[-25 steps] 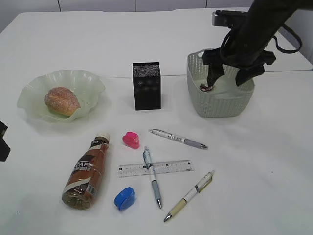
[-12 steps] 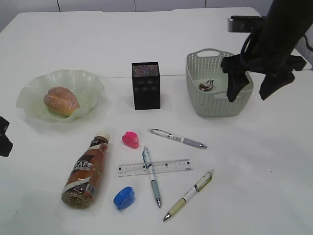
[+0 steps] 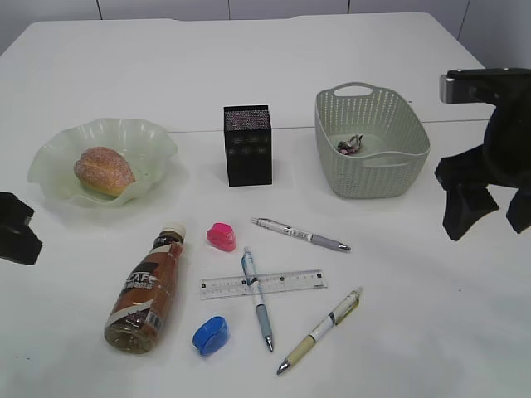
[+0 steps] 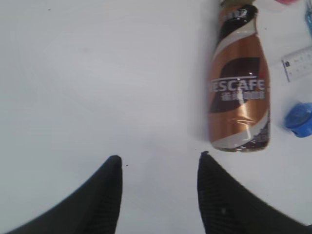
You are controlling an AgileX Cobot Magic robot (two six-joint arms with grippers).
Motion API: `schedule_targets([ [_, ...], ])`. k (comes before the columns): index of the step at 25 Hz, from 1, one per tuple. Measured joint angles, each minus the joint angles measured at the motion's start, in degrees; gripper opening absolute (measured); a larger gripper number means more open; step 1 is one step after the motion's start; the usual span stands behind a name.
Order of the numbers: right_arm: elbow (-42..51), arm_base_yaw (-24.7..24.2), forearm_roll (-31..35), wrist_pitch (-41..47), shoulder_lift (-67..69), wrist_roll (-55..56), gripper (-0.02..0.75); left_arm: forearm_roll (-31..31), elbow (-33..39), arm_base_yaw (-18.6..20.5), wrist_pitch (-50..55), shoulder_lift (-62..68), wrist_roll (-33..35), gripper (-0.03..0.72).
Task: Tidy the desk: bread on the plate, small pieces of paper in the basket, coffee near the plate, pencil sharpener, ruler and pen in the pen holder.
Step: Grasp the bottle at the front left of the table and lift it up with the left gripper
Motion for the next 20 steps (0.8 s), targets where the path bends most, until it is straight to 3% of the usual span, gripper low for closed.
schedule_targets([
  [6,4.44,0.00,-0.10,-0.56,-2.05,0.00,0.571,-0.11,0.00,-5.70,-0.91,-0.09,-0.97,0.370],
  [14,13.02,0.00,0.88,-4.71,-8.31,0.00,0.571,-0.11,0.00,-5.92,-0.53,-0.09,-1.68,0.370],
  [20,14.07,0.00,1.01,-4.96,-10.26,0.00,0.570,-0.11,0.00,-5.92,-0.53,-0.09,-1.68,0.371],
])
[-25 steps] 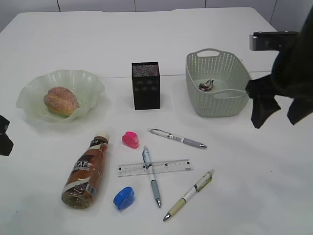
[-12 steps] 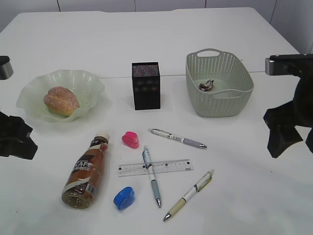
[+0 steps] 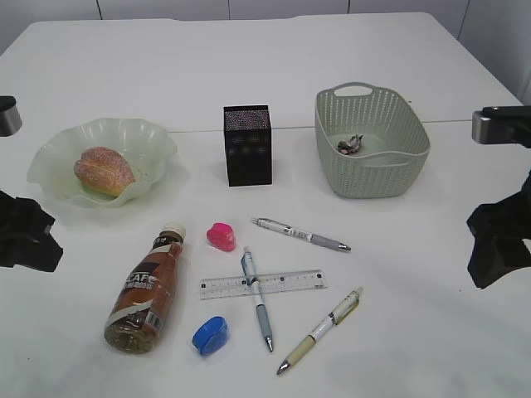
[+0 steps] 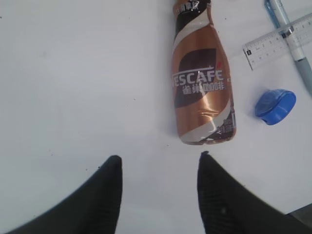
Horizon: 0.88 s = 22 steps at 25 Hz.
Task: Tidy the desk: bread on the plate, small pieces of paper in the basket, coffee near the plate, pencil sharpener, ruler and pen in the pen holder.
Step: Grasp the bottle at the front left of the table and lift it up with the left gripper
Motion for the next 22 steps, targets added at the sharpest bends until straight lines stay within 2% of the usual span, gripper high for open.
schedule_targets([
  [3,0.00,0.00,0.04,0.00,-0.03,0.00,0.570,0.00,0.00,0.00,0.00,0.00,0.00,0.399],
  [10,0.00,0.00,0.13,-0.10,-0.03,0.00,0.570,-0.44,-6.35,-0.28,-3.26,1.40,0.00,0.555],
  [15,0.00,0.00,0.49,-0.10,-0.03,-0.08,0.570,0.90,-13.37,-4.65,-3.15,6.27,-1.11,0.570],
  [18,0.00,0.00,1.15,-0.10,-0.03,-0.08,0.570,5.90,-15.16,-8.75,-3.42,9.61,-7.70,0.569],
  [22,0.00,0.00,1.35,-0.22,-0.03,-0.08,0.570,14.35,-15.28,-11.99,-3.53,15.01,-19.69,0.569],
])
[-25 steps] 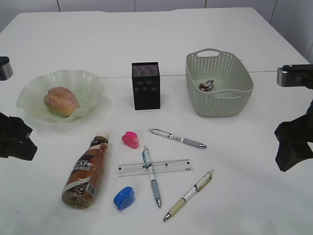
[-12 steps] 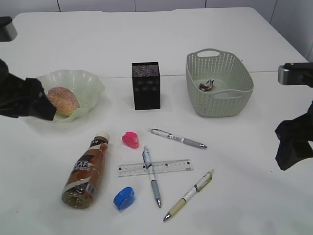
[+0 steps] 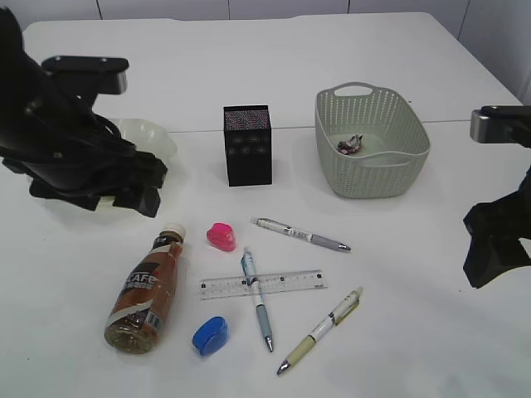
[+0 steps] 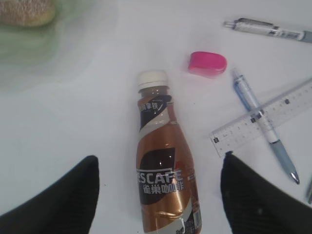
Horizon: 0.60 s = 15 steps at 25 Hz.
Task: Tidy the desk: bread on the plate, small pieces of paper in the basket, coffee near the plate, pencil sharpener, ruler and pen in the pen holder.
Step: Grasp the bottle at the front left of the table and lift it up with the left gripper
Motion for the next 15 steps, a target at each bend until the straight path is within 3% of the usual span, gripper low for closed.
schedule_targets([
  [5,0.00,0.00,0.13,0.00,0.00,0.00,0.570,2.16,0.00,-0.86,-0.89,5.87,-10.01,0.569],
  [15,0.00,0.00,0.16,-0.69,0.00,0.00,0.570,2.01,-0.04,-0.86,-1.38,12.25,-11.76,0.615],
])
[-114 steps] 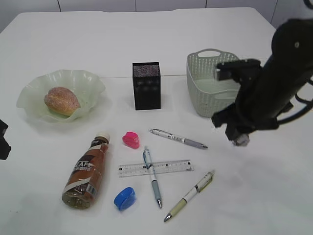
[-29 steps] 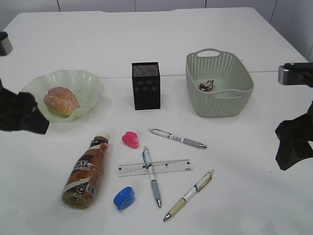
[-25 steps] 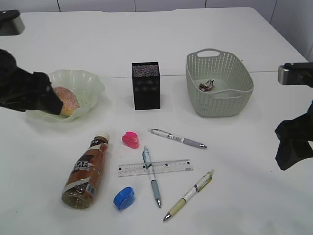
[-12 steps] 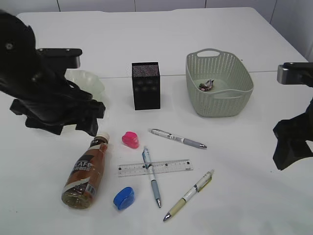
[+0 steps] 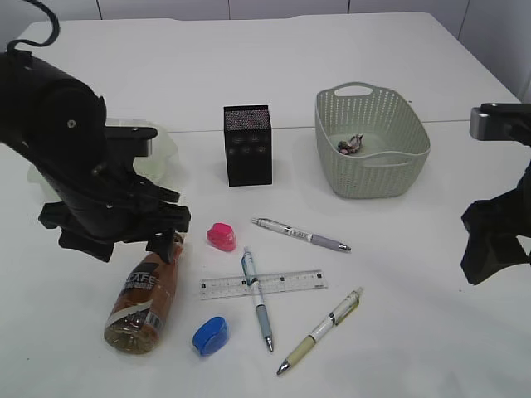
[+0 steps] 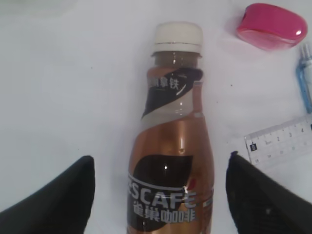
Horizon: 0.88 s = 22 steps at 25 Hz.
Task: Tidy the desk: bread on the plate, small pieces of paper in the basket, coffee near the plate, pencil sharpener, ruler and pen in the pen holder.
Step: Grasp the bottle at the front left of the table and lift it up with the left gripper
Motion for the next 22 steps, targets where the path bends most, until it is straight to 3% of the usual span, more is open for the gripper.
schedule_targets([
  [14,0.00,0.00,0.00,-0.54,0.00,-1.08,0.569,-0.93,-0.13,0.00,-4.05,3.56,-0.04,0.618],
  [22,0.00,0.00,0.00,-0.54,0.00,-1.47,0.569,-1.25,-0.13,0.00,-6.21,5.57,-0.04,0.581],
])
